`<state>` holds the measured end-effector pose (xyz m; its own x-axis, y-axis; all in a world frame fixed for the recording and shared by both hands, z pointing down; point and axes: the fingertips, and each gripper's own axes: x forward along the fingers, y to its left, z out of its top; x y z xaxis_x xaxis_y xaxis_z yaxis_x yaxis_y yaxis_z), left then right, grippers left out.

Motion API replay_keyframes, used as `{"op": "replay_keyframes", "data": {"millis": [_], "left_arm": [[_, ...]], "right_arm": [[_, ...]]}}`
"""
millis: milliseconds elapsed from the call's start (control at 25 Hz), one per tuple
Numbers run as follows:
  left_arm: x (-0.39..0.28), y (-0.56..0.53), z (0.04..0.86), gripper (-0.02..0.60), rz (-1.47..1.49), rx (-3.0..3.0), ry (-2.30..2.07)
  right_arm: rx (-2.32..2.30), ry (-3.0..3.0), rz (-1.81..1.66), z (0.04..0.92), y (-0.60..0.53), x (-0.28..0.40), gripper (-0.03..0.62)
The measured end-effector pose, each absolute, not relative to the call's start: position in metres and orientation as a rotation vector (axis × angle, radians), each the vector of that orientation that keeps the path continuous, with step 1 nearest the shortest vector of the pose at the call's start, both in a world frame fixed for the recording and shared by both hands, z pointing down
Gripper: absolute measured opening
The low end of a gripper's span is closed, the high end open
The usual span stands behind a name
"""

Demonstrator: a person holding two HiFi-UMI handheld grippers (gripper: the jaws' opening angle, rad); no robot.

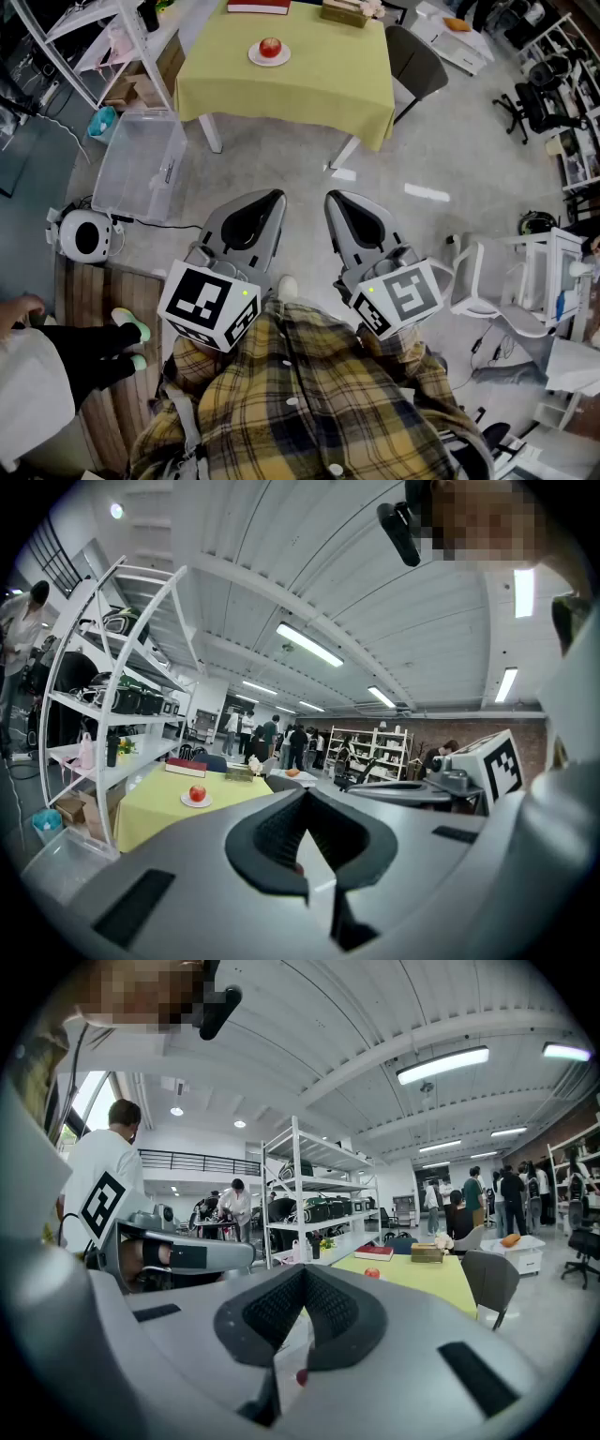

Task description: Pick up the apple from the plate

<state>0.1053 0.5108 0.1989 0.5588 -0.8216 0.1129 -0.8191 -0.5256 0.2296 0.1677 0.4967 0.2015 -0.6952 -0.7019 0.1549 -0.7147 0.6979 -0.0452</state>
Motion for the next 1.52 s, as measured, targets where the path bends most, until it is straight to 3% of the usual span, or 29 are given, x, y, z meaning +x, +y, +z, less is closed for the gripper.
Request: {"op": "replay_keyframes", "data": {"millis": [960,1520], "left_arm": [[0.134,0.497,0.2,0.006,0.022,2.52,-1.531],[0.084,0.427,0.214,0.006,0.022,2.482,-1.539]], "right_arm": [[1.1,-2.825,0.133,0.202,0.475,0.203,-0.003],[1.078,-2.806,0.186,0.218,0.407,0.159,-0.003]]}}
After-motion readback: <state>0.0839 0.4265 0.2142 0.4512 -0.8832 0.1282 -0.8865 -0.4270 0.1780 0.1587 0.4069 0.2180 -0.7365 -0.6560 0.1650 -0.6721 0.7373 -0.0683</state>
